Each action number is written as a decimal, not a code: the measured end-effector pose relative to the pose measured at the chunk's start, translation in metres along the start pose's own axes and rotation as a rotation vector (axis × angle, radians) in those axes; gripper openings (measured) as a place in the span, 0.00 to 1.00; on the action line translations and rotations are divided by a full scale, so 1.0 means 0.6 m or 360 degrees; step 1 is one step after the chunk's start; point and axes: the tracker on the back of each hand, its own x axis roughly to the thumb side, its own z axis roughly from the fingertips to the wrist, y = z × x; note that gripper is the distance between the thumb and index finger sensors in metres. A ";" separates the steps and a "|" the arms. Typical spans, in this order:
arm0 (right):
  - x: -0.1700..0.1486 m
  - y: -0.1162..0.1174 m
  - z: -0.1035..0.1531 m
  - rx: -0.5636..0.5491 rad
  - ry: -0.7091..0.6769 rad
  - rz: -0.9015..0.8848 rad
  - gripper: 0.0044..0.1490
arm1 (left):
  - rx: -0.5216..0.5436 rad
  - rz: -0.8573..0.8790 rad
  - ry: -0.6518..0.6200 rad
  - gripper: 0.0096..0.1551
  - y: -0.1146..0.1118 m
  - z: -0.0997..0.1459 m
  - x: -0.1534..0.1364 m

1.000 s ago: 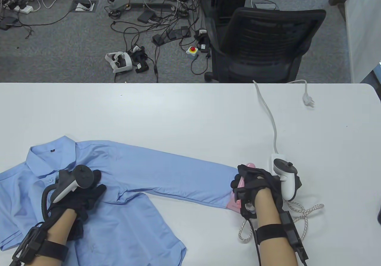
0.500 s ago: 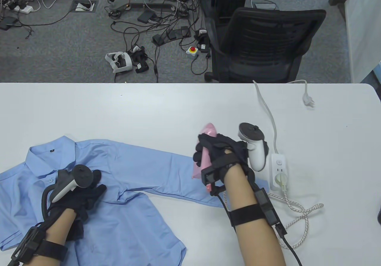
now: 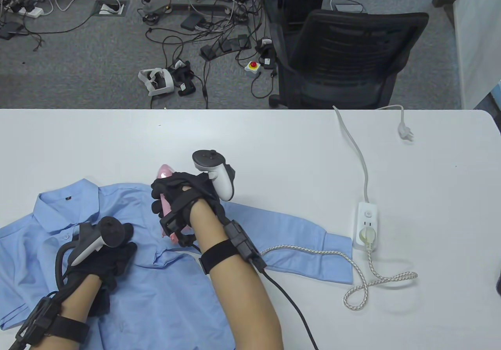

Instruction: Iron long-sleeve shirt with electric iron on table

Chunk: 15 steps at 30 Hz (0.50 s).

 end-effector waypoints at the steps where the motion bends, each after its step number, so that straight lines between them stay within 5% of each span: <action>1: -0.006 0.006 -0.011 0.0019 0.0003 -0.0005 0.42 | 0.0000 0.0003 -0.0002 0.33 0.000 0.000 -0.001; 10: -0.067 0.044 -0.084 0.0148 0.0001 -0.0080 0.46 | -0.0025 0.0034 -0.0014 0.34 -0.001 0.000 -0.002; 15: -0.080 0.042 -0.084 0.0015 -0.0010 -0.0116 0.46 | -0.0026 0.0034 -0.0012 0.35 -0.001 0.000 -0.002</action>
